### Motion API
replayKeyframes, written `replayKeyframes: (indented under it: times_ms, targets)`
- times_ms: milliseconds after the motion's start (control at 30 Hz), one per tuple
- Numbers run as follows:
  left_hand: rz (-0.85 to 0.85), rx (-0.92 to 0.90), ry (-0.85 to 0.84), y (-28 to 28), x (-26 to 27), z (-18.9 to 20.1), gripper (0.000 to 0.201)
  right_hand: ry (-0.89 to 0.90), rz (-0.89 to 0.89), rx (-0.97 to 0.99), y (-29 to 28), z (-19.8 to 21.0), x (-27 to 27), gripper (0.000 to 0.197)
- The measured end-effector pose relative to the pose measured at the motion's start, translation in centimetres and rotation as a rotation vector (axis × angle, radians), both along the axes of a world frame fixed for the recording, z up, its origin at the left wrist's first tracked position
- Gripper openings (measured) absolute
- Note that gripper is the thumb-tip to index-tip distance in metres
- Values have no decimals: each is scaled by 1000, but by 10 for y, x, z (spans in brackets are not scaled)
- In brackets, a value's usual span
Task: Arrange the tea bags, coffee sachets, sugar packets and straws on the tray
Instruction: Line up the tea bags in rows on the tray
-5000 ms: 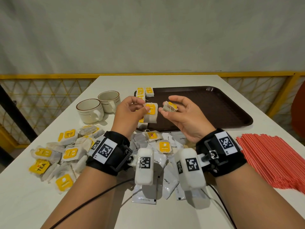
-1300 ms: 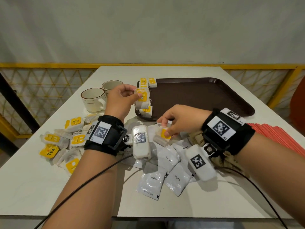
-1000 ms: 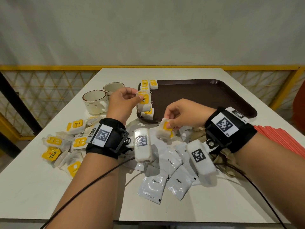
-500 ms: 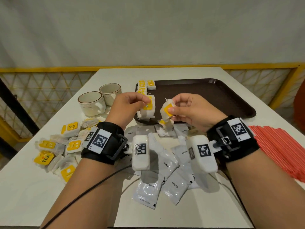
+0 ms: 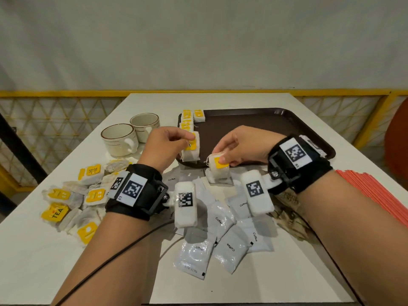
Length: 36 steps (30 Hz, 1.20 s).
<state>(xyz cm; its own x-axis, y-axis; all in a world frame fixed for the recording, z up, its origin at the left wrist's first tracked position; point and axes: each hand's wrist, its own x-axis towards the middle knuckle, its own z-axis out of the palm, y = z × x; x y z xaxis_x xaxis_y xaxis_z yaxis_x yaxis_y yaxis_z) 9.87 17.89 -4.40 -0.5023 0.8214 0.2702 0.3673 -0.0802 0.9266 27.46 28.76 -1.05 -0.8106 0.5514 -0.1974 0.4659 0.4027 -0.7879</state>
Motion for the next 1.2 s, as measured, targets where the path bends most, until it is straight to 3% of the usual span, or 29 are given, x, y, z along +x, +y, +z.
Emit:
replayKeyframes:
  times_ms: [133, 267, 500, 700, 867, 1067, 1200]
  targets:
    - [2, -5, 13, 1, -1, -1, 30, -211, 59, 212, 16, 0, -17, 31]
    - [6, -12, 28, 2, -3, -2, 30, -260, 65, 188, 22, -7, -25, 39]
    - [9, 18, 27, 3, -5, -5, 28, -243, 74, 247, 21, -5, -28, 27]
    - [72, 104, -89, 8, -10, 5, 31, -208, 91, 300, 23, 29, -12, 16]
    - [32, -45, 142, 46, -26, 42, 12, -68, 31, 334, 47, 53, -13, 11]
    - [-80, -368, 444, 121, -46, 62, 20, -70, -49, 393, 85, 45, -45, 15]
    - [-96, -471, 492, 156, -59, 61, 18, -17, -122, 451, 108, 31, -69, 10]
